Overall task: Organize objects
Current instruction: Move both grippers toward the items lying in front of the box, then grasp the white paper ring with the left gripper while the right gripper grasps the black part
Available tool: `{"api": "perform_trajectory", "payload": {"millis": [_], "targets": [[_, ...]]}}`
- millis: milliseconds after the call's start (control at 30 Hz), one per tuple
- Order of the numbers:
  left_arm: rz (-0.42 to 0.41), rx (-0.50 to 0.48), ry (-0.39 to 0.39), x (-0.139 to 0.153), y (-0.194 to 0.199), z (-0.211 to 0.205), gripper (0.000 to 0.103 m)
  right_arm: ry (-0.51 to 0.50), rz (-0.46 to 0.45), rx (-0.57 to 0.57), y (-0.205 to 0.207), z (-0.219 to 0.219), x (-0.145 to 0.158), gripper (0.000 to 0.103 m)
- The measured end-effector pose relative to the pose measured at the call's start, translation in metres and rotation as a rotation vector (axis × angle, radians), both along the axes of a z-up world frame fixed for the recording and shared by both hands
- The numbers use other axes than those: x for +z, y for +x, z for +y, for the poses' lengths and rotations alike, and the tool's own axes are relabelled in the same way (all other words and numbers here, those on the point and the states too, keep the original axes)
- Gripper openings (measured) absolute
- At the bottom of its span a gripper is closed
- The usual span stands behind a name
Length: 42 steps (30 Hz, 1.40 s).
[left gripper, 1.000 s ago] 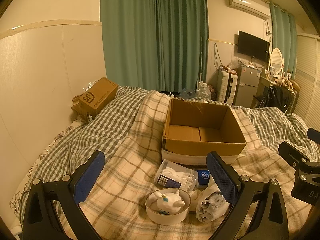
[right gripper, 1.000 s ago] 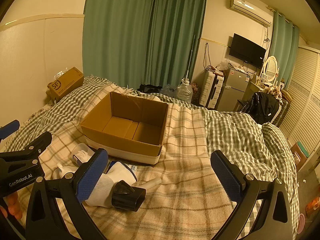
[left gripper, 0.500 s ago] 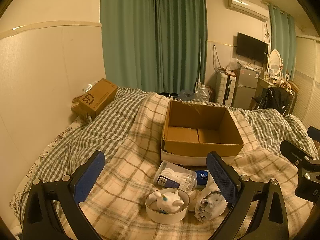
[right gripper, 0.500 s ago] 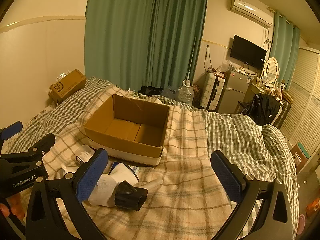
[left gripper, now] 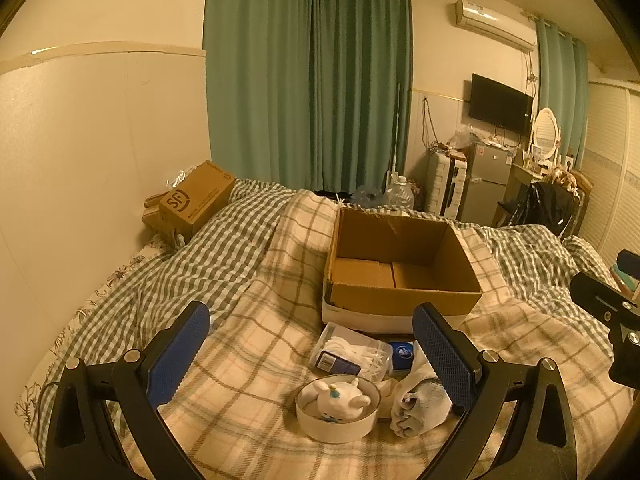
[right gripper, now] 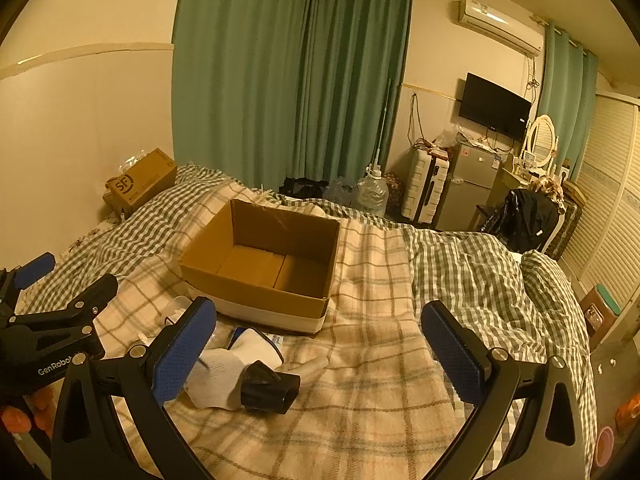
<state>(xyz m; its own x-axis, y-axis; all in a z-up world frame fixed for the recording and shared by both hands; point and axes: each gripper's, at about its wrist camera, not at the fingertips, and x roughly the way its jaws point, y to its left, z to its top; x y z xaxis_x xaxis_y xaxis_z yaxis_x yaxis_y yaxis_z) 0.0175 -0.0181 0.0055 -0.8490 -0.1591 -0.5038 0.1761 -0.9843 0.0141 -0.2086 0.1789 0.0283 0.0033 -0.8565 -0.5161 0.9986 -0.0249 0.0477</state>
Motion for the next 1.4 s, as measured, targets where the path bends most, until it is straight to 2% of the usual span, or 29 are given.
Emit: {"api": "perform_trajectory", "payload": {"millis": [167, 300, 400, 467, 700, 767, 800, 1000, 1067, 1100, 1133, 1233, 1300, 1400], "targets": [[-0.066, 0.026, -0.018, -0.019, -0.003, -0.009, 0.103, 0.026, 0.002, 0.027, 0.006, -0.005, -0.01, 0.103], [-0.132, 0.035, -0.017, -0.038, -0.009, -0.011, 0.103, 0.077, -0.013, 0.05, 0.006, -0.016, -0.027, 0.103], [-0.178, 0.035, -0.047, -0.051, -0.014, -0.006, 0.103, 0.117, -0.019, 0.055, 0.005, -0.025, -0.041, 0.103], [-0.211, 0.022, -0.073, -0.062, -0.018, 0.001, 0.103, 0.144, -0.021, 0.056, 0.004, -0.03, -0.05, 0.103], [-0.331, -0.023, -0.06, -0.093, -0.031, 0.011, 0.103, 0.241, -0.013, 0.085, 0.007, -0.044, -0.078, 0.103], [-0.352, -0.04, -0.054, -0.098, -0.035, 0.013, 0.103, 0.256, 0.0, 0.098, 0.012, -0.045, -0.083, 0.103], [-0.365, -0.043, -0.053, -0.102, -0.037, 0.013, 0.103, 0.268, 0.009, 0.175, 0.014, -0.045, -0.084, 0.103], [-0.441, -0.069, -0.05, -0.123, -0.059, 0.018, 0.103, 0.289, 0.046, 0.194, 0.024, -0.047, -0.093, 0.103], [-0.458, -0.101, -0.025, -0.128, -0.064, 0.02, 0.1, 0.295, 0.057, 0.197, 0.026, -0.048, -0.094, 0.103], [-0.464, -0.107, -0.015, -0.129, -0.064, 0.02, 0.089, 0.298, 0.062, 0.198, 0.027, -0.048, -0.095, 0.103], [-0.473, -0.107, -0.004, -0.131, -0.065, 0.018, 0.087, 0.302, 0.065, 0.198, 0.028, -0.048, -0.095, 0.103], [-0.425, -0.105, 0.02, -0.122, -0.055, 0.014, 0.087, 0.317, 0.075, 0.204, 0.03, -0.047, -0.096, 0.103], [-0.354, -0.088, 0.01, -0.108, -0.042, 0.012, 0.087, 0.334, 0.08, 0.212, 0.033, -0.047, -0.099, 0.103], [-0.289, -0.075, -0.01, -0.093, -0.032, 0.011, 0.087, 0.369, 0.105, 0.236, 0.042, -0.046, -0.107, 0.103]]}}
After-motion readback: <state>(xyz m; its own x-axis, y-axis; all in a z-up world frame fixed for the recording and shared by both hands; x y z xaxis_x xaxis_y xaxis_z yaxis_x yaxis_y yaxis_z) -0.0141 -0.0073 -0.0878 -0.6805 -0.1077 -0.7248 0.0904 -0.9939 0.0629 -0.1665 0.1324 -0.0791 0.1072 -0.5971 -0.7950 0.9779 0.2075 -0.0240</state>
